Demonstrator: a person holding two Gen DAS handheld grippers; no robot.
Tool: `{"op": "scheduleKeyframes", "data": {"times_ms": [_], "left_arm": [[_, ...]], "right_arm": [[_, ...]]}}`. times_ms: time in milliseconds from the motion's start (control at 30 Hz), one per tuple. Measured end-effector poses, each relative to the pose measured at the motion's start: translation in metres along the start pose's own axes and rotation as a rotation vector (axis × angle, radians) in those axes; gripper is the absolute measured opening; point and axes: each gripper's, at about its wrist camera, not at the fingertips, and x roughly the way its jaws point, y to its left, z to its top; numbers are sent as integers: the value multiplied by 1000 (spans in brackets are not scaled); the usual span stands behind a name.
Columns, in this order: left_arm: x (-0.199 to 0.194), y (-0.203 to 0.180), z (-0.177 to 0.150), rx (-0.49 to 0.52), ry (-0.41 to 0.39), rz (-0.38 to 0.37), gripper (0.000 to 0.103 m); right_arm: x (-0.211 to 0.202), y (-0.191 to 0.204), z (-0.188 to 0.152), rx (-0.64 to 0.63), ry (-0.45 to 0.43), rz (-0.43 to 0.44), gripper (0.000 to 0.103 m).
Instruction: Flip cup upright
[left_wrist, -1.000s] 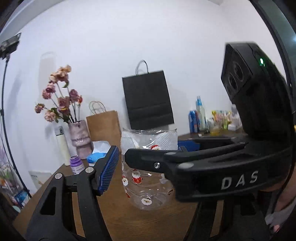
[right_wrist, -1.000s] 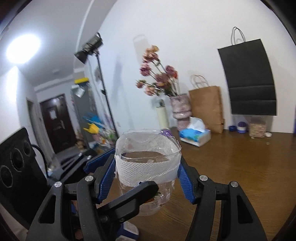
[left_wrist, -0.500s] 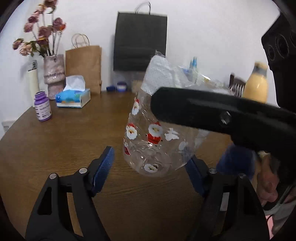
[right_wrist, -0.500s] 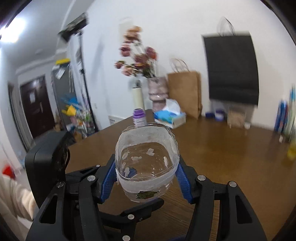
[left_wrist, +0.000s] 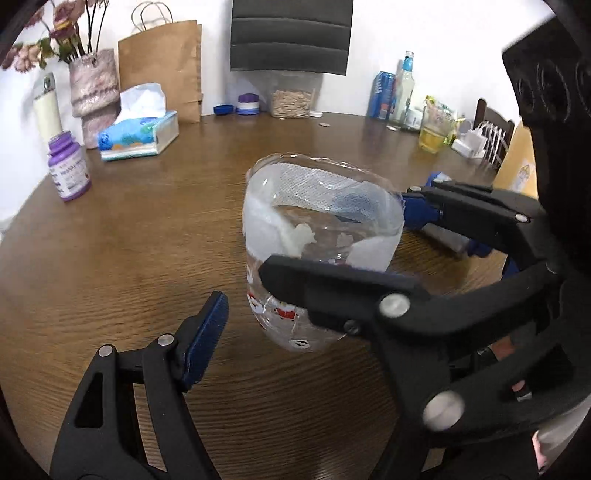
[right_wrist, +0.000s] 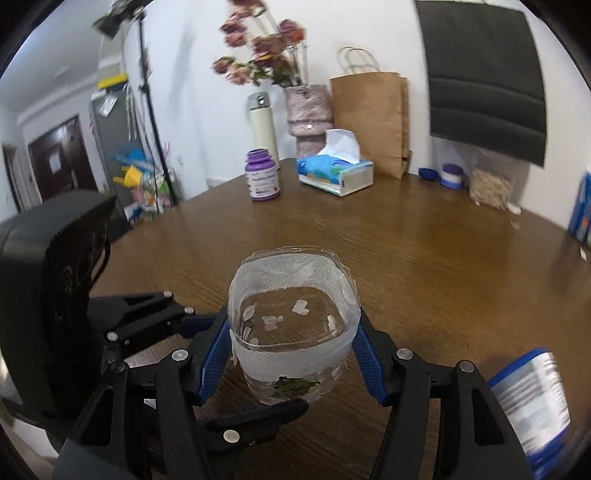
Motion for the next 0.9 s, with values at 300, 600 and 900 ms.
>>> {"op": "scheduleKeyframes", "data": {"times_ms": [300, 600, 900], "left_arm": [[-8, 5, -1, -9, -20, 41, 84], [-27, 5, -7, -12, -50, 56, 90], [-121, 7, -26, -46, -245, 101, 103]], "right_arm": [[3, 11, -1, -29, 6, 2, 71], [-27, 17, 0, 6, -18, 46, 84], [-101, 7, -11, 112, -81, -214, 84]]}}
